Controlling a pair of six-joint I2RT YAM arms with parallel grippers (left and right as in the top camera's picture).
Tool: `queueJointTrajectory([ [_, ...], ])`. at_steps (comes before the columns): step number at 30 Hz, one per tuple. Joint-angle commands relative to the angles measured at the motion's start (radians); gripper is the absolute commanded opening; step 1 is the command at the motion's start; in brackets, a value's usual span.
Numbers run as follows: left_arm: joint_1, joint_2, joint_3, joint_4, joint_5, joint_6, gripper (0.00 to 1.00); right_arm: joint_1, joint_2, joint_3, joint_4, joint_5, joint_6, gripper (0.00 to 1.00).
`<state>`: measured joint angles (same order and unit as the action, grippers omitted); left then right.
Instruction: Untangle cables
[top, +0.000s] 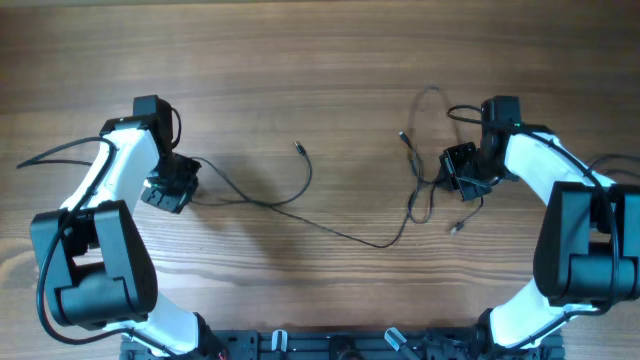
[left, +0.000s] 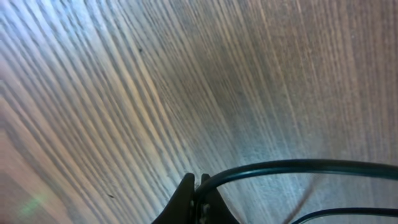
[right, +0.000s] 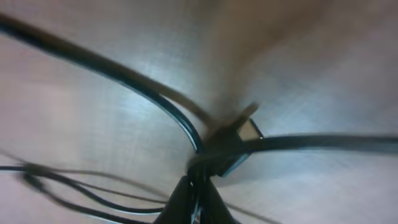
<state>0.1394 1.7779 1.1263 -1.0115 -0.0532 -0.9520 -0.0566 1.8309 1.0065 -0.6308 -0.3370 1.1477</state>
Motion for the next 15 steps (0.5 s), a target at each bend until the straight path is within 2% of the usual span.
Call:
queueJointTrajectory([
  [1, 0.056, 0.010, -0.002, -0.056, -0.142, 0.021, 0.04, -0.037, 0.028, 0.006, 0.101, -0.002, -0.193, 0.04],
  [8, 0.340, 0.010, -0.002, -0.116, -0.171, 0.021, 0.04, -0.230, -0.100, 0.213, 0.119, -0.178, -0.459, 0.04],
  [12, 0.446, 0.010, -0.002, -0.116, -0.157, 0.029, 0.04, -0.298, -0.175, 0.332, 0.122, -0.192, -0.591, 0.04],
  [15, 0.486, 0.010, -0.003, -0.115, -0.157, 0.029, 0.04, -0.330, -0.226, 0.377, 0.154, -0.167, -0.624, 0.04],
])
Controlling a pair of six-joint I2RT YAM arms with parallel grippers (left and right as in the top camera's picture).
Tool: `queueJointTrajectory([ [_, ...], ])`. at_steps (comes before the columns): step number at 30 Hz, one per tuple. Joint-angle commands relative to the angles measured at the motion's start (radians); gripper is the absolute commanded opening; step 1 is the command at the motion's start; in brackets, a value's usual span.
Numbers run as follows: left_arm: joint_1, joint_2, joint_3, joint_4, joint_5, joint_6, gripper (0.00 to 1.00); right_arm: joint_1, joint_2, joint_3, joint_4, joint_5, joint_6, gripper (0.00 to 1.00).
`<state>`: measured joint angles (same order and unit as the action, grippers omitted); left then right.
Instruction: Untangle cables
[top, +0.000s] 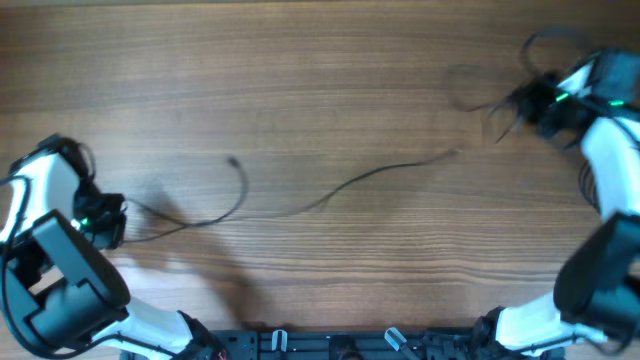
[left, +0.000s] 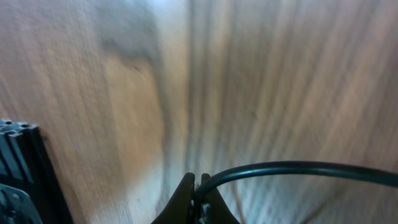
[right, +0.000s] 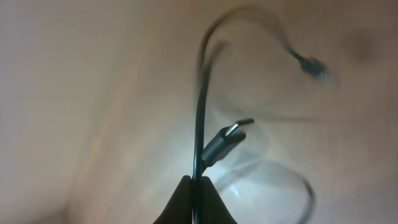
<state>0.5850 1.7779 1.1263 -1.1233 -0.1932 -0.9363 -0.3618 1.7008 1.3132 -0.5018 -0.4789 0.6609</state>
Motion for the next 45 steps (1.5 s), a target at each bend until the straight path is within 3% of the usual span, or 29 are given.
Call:
queueJointTrajectory([
  [1, 0.047, 0.010, -0.002, -0.004, -0.016, 0.013, 0.04, -0.033, -0.114, 0.072, 0.045, -0.020, -0.137, 0.04],
  [7, 0.016, 0.010, -0.003, 0.011, 0.157, 0.067, 0.04, -0.029, -0.172, 0.072, 0.079, -0.058, -0.213, 0.04],
  [15, -0.246, 0.010, -0.003, 0.233, 0.688, 0.534, 0.04, 0.029, -0.169, 0.072, 0.104, -0.071, -0.433, 0.05],
  [22, -0.528, 0.010, -0.003, 0.372, 0.632, 0.570, 0.04, 0.028, -0.169, 0.073, 0.244, 0.015, -0.451, 0.05],
  [28, -0.708, 0.010, -0.003, 0.382, 0.488, 0.566, 0.06, 0.027, -0.168, 0.075, 0.355, 0.391, -0.511, 0.04],
  [31, -0.767, 0.010, -0.003, 0.375, 0.480, 0.566, 0.23, 0.027, -0.156, 0.075, 0.425, 0.585, -0.596, 0.04],
  [35, -0.812, 0.010, -0.003, 0.376, 0.480, 0.566, 0.46, 0.002, -0.109, 0.075, 0.531, 0.704, -0.639, 0.04],
  [38, -0.831, 0.010, -0.003, 0.375, 0.480, 0.566, 0.76, -0.036, -0.047, 0.076, 0.606, 0.696, -0.634, 0.04],
  [39, -0.834, 0.010, -0.003, 0.375, 0.480, 0.566, 1.00, -0.048, -0.016, 0.077, 0.632, 0.688, -0.636, 0.04],
  [45, -0.835, 0.010, -0.003, 0.376, 0.480, 0.566, 1.00, -0.067, 0.151, 0.168, 0.665, 0.623, -0.687, 0.04],
])
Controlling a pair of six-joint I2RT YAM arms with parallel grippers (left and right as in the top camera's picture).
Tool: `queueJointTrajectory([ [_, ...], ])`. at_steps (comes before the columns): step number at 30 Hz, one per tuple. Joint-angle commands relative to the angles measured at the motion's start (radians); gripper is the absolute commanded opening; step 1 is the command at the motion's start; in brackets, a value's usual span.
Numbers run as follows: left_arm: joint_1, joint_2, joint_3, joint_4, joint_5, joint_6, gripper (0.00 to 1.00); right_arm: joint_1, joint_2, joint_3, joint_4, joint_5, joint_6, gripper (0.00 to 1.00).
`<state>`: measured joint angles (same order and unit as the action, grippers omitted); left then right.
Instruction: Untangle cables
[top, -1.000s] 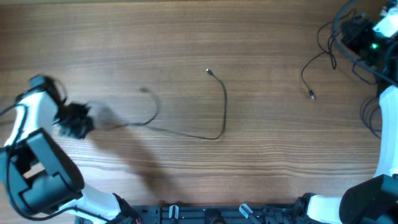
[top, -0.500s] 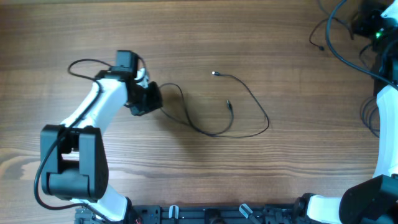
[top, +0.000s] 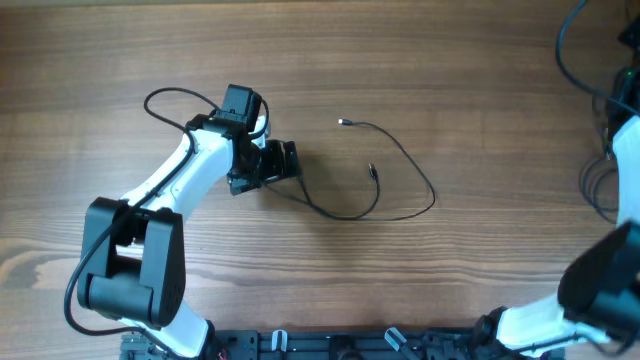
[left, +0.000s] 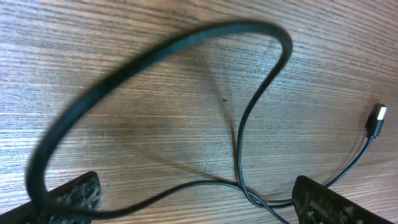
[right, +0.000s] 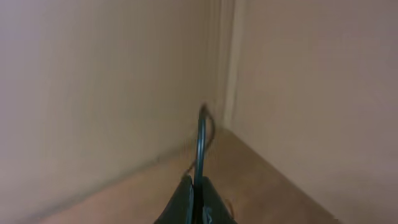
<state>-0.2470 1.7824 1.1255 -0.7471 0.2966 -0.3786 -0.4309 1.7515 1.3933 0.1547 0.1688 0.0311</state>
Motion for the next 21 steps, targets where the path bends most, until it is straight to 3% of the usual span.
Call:
queueJointTrajectory([
  [1, -0.003, 0.005, -0.002, -0.001, -0.010, 0.008, 1.00, 0.002, 0.122, 0.109, 0.008, -0.024, -0.055, 0.04],
  [7, -0.003, 0.005, -0.002, 0.000, -0.010, 0.008, 1.00, 0.002, 0.249, 0.263, 0.032, -0.023, -0.019, 0.04],
  [11, -0.003, 0.005, -0.002, 0.000, -0.010, 0.008, 1.00, 0.001, 0.253, 0.315, 0.100, -0.021, 0.084, 0.04],
  [14, -0.003, 0.005, -0.002, 0.000, -0.010, 0.008, 1.00, 0.001, 0.253, 0.363, 0.102, -0.042, 0.085, 0.04],
  [21, -0.003, 0.005, -0.002, 0.000, -0.010, 0.008, 1.00, -0.022, 0.286, 0.363, 0.042, -0.035, 0.085, 0.04],
])
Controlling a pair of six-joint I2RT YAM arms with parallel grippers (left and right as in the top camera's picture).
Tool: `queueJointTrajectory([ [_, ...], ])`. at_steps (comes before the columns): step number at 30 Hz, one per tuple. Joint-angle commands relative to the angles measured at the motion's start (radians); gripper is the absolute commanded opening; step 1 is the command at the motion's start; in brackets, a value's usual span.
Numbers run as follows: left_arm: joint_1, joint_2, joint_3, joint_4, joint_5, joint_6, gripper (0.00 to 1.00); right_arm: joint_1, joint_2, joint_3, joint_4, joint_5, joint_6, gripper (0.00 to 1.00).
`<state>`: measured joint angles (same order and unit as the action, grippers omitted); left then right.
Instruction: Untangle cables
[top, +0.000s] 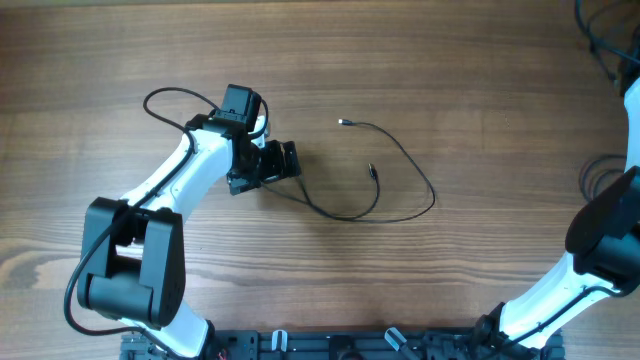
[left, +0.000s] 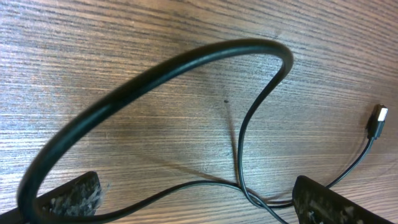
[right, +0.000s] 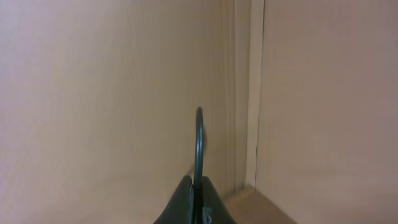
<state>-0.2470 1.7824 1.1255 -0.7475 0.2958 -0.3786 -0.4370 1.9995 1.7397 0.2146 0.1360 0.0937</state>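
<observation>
One thin black cable (top: 400, 160) lies loose on the wooden table, with a loop (top: 165, 100) at the upper left and two free ends near the middle. My left gripper (top: 265, 168) stands open low over it. In the left wrist view the cable (left: 205, 183) runs between the open fingers (left: 68, 194) and crosses itself there; a plug (left: 375, 120) shows at right. My right gripper (right: 198, 186) is shut on a second black cable (right: 199, 143), raised toward a beige wall. That second cable (top: 592, 30) hangs at the overhead view's top right corner.
The right arm (top: 628, 110) runs along the table's right edge, with more dark cable (top: 590, 180) looped beside it. The arms' base rail (top: 340, 345) lines the front edge.
The left gripper and the cable on the table have not moved. The right gripper, still shut on its cable, now sits higher and farther toward the back right corner.
Both grippers were shut on cables, with a tangle in front of the right one. Then the arms stood far apart at the table's sides. Later the left gripper was open mid-table over one separate cable while the right held the other at the right edge, as now.
</observation>
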Motion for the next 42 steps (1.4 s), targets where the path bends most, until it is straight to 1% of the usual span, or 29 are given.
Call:
queueJointTrajectory([
  [1, -0.003, 0.005, -0.002, 0.000, -0.010, 0.008, 1.00, -0.019, 0.045, 0.017, -0.035, 0.017, 0.027, 0.05],
  [6, -0.003, 0.005, -0.002, 0.000, -0.010, 0.008, 1.00, -0.022, 0.115, 0.017, -0.105, 0.174, 0.128, 0.04],
  [7, -0.003, 0.005, -0.002, 0.000, -0.010, 0.008, 1.00, -0.022, 0.135, 0.017, -0.112, 0.183, 0.146, 0.05],
  [15, -0.003, 0.005, -0.002, 0.000, -0.010, 0.008, 1.00, -0.023, 0.289, 0.016, -0.165, 0.161, 0.149, 0.05],
  [16, -0.003, 0.005, -0.002, 0.000, -0.010, 0.008, 1.00, -0.023, 0.306, 0.016, -0.176, 0.144, 0.150, 0.09],
  [18, -0.003, 0.005, -0.002, 0.000, -0.010, 0.008, 1.00, -0.023, 0.332, 0.016, -0.201, 0.124, 0.150, 0.33],
  [19, -0.003, 0.005, -0.002, 0.000, -0.010, 0.008, 1.00, -0.023, 0.343, 0.016, -0.220, 0.124, 0.150, 0.51],
  [20, -0.003, 0.005, -0.002, 0.000, -0.010, 0.008, 1.00, -0.021, 0.350, 0.016, -0.232, 0.123, 0.150, 0.66],
  [23, -0.003, 0.005, -0.002, 0.000, -0.010, 0.008, 1.00, -0.021, 0.353, 0.016, -0.259, 0.089, 0.149, 1.00],
  [27, -0.003, 0.005, -0.002, 0.000, -0.010, 0.008, 1.00, -0.021, 0.348, 0.016, -0.263, 0.068, 0.127, 1.00],
  [30, -0.003, 0.005, -0.002, 0.000, -0.010, 0.008, 1.00, -0.020, 0.330, 0.016, -0.298, 0.082, 0.116, 1.00],
  [36, -0.003, 0.005, -0.002, 0.000, -0.010, 0.008, 1.00, -0.019, 0.263, 0.016, -0.352, 0.159, 0.115, 1.00],
  [42, -0.003, 0.005, -0.002, 0.000, -0.010, 0.008, 1.00, -0.015, 0.174, 0.016, -0.392, 0.159, 0.119, 1.00],
])
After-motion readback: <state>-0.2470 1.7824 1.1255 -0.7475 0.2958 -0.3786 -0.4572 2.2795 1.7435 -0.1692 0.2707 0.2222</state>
